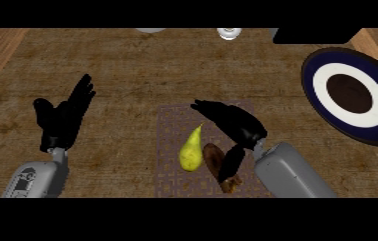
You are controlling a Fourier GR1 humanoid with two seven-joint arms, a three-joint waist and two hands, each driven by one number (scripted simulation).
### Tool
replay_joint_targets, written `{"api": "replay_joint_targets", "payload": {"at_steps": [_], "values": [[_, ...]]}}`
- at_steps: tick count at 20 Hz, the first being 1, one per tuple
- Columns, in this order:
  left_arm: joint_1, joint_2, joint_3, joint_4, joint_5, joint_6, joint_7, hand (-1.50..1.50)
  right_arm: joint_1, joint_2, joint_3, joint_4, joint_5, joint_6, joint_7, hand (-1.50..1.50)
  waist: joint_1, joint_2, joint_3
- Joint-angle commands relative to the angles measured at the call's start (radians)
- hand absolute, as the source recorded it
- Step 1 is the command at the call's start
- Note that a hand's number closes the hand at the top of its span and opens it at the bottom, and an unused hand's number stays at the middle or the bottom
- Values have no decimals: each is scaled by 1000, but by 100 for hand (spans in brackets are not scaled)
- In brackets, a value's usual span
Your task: Pick the pear from the placemat and place it in the plate
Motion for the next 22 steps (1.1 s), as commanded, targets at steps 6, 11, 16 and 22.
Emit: {"api": "replay_joint_targets", "payload": {"at_steps": [6, 11, 16, 22], "values": [[-29, -40, 31, 29, -46, -21, -1, 0, -3, 134, 1, 55, 136, 47, 65, -150, -1, 1, 1], [15, -30, 51, -51, -51, -41, 53, 0, -75, 157, -63, 180, 195, 61, 20, -150, 3, 1, 1], [73, -58, 47, -149, -70, -29, 85, 0, -46, 174, -57, 189, 265, 58, 6, -150, 4, 0, 1], [21, -22, 93, -75, -50, -100, 63, 0, -104, 194, -32, 300, 291, 95, -55, 150, 6, 1, 1]]}}
